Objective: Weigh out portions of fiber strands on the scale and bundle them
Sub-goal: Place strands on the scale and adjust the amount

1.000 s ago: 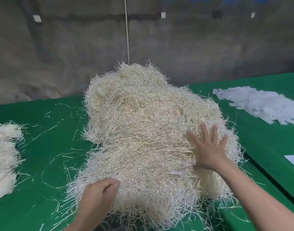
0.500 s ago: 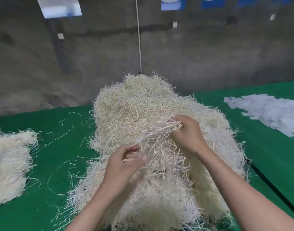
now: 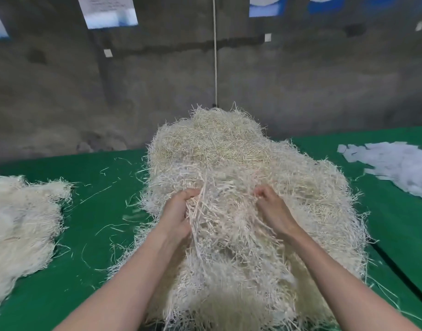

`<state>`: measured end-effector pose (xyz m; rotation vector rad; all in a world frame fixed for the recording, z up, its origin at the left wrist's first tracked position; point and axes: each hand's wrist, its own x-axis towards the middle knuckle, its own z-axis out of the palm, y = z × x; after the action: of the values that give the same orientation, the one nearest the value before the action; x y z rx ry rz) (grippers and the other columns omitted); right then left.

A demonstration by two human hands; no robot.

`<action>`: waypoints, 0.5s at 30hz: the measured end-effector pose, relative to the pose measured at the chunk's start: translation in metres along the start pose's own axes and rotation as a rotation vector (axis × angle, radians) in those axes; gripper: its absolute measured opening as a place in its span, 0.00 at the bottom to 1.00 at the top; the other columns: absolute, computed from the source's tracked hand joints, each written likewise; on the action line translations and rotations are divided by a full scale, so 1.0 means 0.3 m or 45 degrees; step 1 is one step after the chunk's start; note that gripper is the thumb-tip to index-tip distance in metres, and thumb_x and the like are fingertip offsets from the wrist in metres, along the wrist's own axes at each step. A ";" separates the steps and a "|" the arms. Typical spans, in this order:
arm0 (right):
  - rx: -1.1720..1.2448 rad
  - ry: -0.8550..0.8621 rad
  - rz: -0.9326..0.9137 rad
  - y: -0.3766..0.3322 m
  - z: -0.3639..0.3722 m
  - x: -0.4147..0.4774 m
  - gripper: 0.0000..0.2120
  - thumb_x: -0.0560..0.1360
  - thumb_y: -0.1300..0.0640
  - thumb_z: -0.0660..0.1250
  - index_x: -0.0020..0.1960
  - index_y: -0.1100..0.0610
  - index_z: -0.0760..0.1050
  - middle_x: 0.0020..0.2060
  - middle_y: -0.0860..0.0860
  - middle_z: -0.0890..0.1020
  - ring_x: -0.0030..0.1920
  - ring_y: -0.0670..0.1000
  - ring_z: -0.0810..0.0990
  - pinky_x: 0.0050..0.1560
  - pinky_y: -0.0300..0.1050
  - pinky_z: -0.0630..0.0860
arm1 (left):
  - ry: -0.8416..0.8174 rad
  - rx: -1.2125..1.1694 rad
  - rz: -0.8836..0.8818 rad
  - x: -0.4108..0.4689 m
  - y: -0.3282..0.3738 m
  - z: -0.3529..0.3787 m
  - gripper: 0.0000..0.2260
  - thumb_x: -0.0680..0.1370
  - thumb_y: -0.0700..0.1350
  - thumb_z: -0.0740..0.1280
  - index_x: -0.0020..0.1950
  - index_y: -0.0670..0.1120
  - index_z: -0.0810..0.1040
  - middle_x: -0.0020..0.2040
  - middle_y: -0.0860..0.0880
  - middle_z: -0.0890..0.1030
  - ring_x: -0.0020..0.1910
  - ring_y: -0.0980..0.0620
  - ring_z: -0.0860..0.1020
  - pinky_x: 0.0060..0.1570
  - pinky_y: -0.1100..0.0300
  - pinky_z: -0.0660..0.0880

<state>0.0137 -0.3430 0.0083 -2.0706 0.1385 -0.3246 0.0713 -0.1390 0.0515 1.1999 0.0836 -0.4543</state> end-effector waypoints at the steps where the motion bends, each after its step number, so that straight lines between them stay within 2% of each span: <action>1: -0.256 -0.110 0.034 0.043 -0.010 -0.006 0.07 0.76 0.60 0.58 0.51 0.49 0.67 0.48 0.47 0.73 0.44 0.46 0.72 0.44 0.38 0.70 | 0.028 0.012 0.011 0.000 0.011 -0.007 0.13 0.70 0.38 0.66 0.53 0.40 0.76 0.62 0.41 0.73 0.55 0.41 0.77 0.52 0.43 0.75; 2: -0.520 -0.216 0.077 0.065 -0.022 -0.013 0.09 0.75 0.62 0.60 0.52 0.50 0.67 0.49 0.49 0.73 0.46 0.47 0.71 0.45 0.40 0.70 | 0.047 0.019 0.018 0.000 0.019 -0.011 0.16 0.66 0.40 0.67 0.54 0.39 0.77 0.65 0.40 0.72 0.59 0.38 0.74 0.58 0.41 0.72; 3: -0.713 -0.249 0.115 0.064 -0.032 -0.013 0.10 0.75 0.62 0.62 0.54 0.52 0.69 0.49 0.50 0.74 0.47 0.48 0.72 0.45 0.41 0.71 | 0.052 0.035 0.028 -0.009 0.027 -0.009 0.19 0.64 0.41 0.69 0.55 0.39 0.77 0.66 0.38 0.72 0.59 0.39 0.75 0.59 0.41 0.72; 4: -0.833 -0.195 0.123 0.038 -0.042 -0.014 0.09 0.74 0.62 0.62 0.53 0.53 0.70 0.49 0.51 0.75 0.47 0.48 0.73 0.45 0.42 0.72 | 0.046 0.064 0.034 -0.015 0.031 -0.004 0.21 0.63 0.41 0.69 0.55 0.40 0.77 0.66 0.38 0.72 0.57 0.40 0.76 0.58 0.43 0.73; 6: -0.952 0.091 -0.022 -0.053 -0.061 -0.014 0.09 0.73 0.60 0.64 0.52 0.51 0.70 0.50 0.48 0.75 0.51 0.49 0.74 0.50 0.43 0.73 | 0.041 0.192 0.056 -0.028 0.026 0.011 0.14 0.66 0.42 0.69 0.51 0.45 0.78 0.68 0.42 0.71 0.66 0.42 0.71 0.66 0.42 0.67; 8: -0.891 0.320 -0.309 -0.152 -0.057 -0.015 0.12 0.71 0.54 0.67 0.53 0.47 0.71 0.52 0.43 0.73 0.56 0.47 0.71 0.59 0.45 0.68 | 0.015 0.268 0.067 -0.033 0.028 0.029 0.07 0.71 0.43 0.68 0.48 0.50 0.77 0.69 0.49 0.68 0.73 0.46 0.61 0.72 0.43 0.55; 9: -0.774 0.282 -0.382 -0.197 -0.041 -0.019 0.12 0.69 0.51 0.67 0.51 0.45 0.70 0.51 0.42 0.73 0.54 0.45 0.71 0.59 0.44 0.68 | -0.004 0.281 0.077 -0.030 0.034 0.036 0.06 0.72 0.43 0.68 0.48 0.50 0.77 0.67 0.50 0.69 0.72 0.47 0.61 0.72 0.44 0.54; 10: -0.633 0.128 -0.372 -0.230 -0.012 -0.024 0.11 0.68 0.49 0.67 0.47 0.44 0.68 0.48 0.41 0.74 0.51 0.44 0.72 0.56 0.41 0.71 | -0.034 0.272 0.085 -0.027 0.043 0.040 0.09 0.71 0.44 0.69 0.50 0.47 0.78 0.65 0.47 0.73 0.70 0.46 0.65 0.71 0.44 0.58; 11: -0.566 -0.110 -0.287 -0.245 0.029 -0.031 0.11 0.69 0.49 0.68 0.45 0.45 0.66 0.45 0.42 0.74 0.47 0.44 0.74 0.50 0.40 0.74 | -0.077 0.235 0.086 -0.024 0.055 0.046 0.15 0.69 0.45 0.69 0.54 0.44 0.78 0.62 0.43 0.76 0.67 0.44 0.70 0.68 0.44 0.64; 12: -0.633 -0.333 -0.189 -0.233 0.073 -0.031 0.11 0.70 0.50 0.68 0.46 0.47 0.66 0.45 0.43 0.75 0.45 0.45 0.75 0.47 0.41 0.76 | -0.098 0.189 0.077 -0.022 0.068 0.053 0.19 0.67 0.44 0.70 0.57 0.41 0.76 0.61 0.41 0.78 0.64 0.42 0.73 0.65 0.43 0.68; 13: -0.758 -0.454 -0.132 -0.192 0.105 -0.022 0.12 0.71 0.53 0.68 0.50 0.48 0.67 0.48 0.45 0.76 0.46 0.46 0.74 0.50 0.45 0.76 | -0.089 0.184 0.096 -0.024 0.085 0.059 0.19 0.68 0.42 0.69 0.58 0.39 0.76 0.63 0.39 0.76 0.65 0.41 0.72 0.65 0.42 0.68; 15: -0.933 -0.432 -0.029 -0.084 0.108 0.002 0.21 0.72 0.59 0.66 0.63 0.49 0.66 0.57 0.46 0.76 0.51 0.47 0.74 0.59 0.48 0.73 | -0.030 0.169 0.156 -0.018 0.116 0.045 0.12 0.72 0.38 0.67 0.54 0.38 0.76 0.66 0.37 0.72 0.65 0.38 0.71 0.66 0.40 0.66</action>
<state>0.0226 -0.3034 0.0149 -2.8173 0.0250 0.0940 0.0772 -0.1397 0.0886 1.3214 -0.0413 -0.3707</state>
